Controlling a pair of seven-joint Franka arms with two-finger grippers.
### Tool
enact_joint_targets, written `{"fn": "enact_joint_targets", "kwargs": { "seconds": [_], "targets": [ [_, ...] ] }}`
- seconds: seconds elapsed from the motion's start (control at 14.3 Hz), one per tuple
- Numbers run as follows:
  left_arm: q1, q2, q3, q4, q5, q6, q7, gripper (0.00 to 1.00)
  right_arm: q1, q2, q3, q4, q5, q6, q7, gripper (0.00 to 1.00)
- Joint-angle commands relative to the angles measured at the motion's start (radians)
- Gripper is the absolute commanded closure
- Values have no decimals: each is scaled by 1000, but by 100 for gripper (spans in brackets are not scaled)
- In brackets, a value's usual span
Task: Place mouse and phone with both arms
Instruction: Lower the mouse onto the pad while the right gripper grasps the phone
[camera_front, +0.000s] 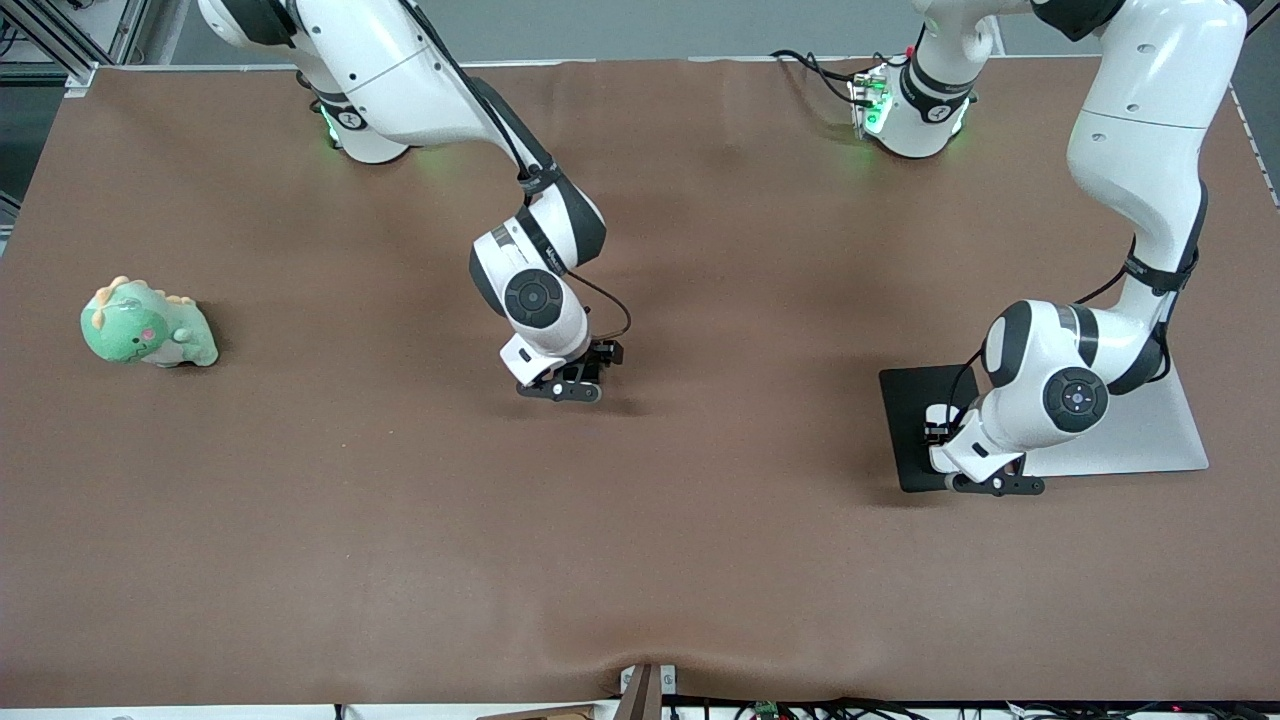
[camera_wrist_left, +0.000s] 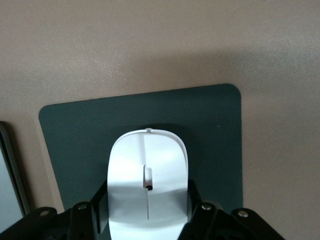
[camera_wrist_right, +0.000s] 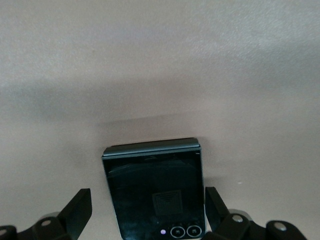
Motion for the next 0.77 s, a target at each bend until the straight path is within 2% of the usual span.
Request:
{"fn": "enact_joint_targets", "kwargs": {
  "seconds": [0.0, 0.28, 0.35, 0.42, 0.49, 0.63, 0.7],
  "targets": [
    [12, -12, -11, -24, 19, 16, 3, 39, 13, 11, -10, 8, -12, 1, -2, 0],
    [12, -10, -12, -29, 13, 17, 3, 34, 24, 18, -10, 7, -15, 6, -2, 0],
    [12, -9, -12, -28, 12, 17, 3, 27, 25, 18, -10, 7, -15, 6, -2, 0],
    [12, -9, -12, -28, 10, 17, 0, 11, 25, 18, -11, 7, -18, 3, -3, 2],
    [12, -9, -12, -26, 7, 17, -3, 0, 24, 18, -10, 7, -33, 0, -5, 19],
    [10, -12, -15, -21, 7, 16, -11, 0, 22, 17, -10, 11, -86, -3, -12, 57],
    [9, -17, -15, -18, 7, 14, -12, 0, 21, 14, -10, 20, -94, -12, -20, 84]
  ]
}}
